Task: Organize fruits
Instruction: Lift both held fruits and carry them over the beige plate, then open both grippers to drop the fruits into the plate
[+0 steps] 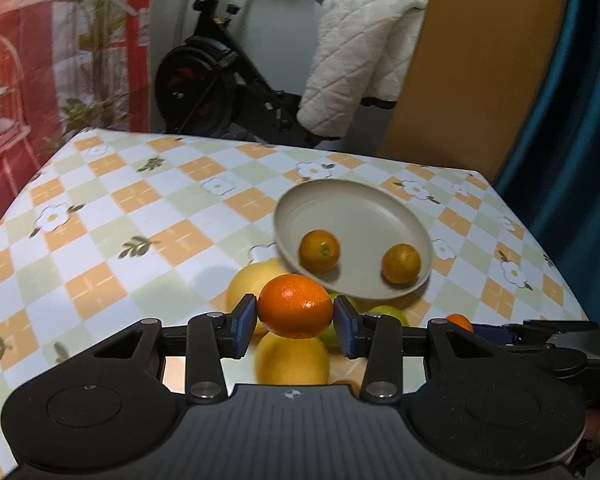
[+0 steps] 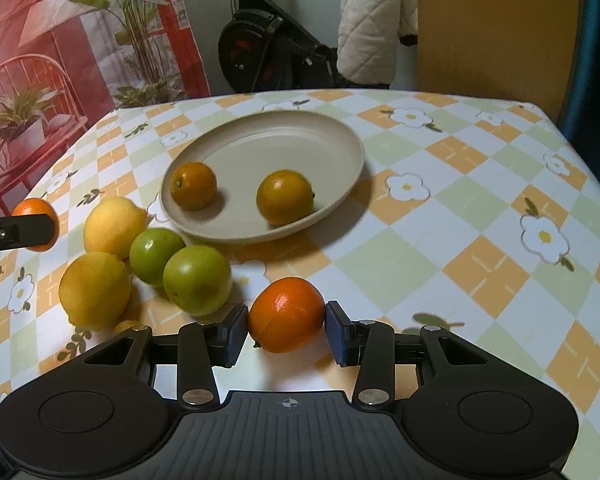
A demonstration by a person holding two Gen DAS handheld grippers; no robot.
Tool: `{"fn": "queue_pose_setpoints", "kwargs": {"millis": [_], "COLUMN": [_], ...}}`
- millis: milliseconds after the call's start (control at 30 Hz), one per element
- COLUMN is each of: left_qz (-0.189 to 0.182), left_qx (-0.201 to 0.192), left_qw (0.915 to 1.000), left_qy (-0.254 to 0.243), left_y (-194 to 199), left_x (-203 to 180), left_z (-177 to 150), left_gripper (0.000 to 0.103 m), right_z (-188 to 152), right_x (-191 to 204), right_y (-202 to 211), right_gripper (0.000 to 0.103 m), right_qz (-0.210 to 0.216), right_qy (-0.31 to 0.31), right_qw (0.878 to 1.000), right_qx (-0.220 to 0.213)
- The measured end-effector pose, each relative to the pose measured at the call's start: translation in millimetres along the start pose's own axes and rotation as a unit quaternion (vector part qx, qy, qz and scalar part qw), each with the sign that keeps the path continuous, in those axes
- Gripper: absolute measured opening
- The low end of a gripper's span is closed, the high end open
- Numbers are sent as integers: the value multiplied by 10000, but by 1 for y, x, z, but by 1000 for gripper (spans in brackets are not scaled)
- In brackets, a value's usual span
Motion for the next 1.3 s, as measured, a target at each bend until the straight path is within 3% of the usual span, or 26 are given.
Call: {"fn": "queue_pose_setpoints", "kwargs": {"millis": [633,1300], "left_qz": [-538,-694], "left_qx": [323,853], "left_qw": [9975,9932], "left_qy": [-330,-371], "left_y": [-78,-127], "left_x": [-36,-44], "left_z": [46,46], "left_gripper": [44,44], "right_z": [65,93], "right_x": [-11,-18], "right_y": [-21,-66], "right_gripper": [38,38], "right_qz": [-125,-91], "right_qy": [642,989], "right_qw": [9974,9948], "right_qx": [-311,-225]}}
Point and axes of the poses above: each gripper's, at about its wrist camera, not at the fingertips, and y roughly against the way its jaws point, x to its left, z to its top, the point moved 6 cm from there along -y, roughly the way its jaws point, and after that the axes turned 5 degrees about -y, right-handed, at the moved point
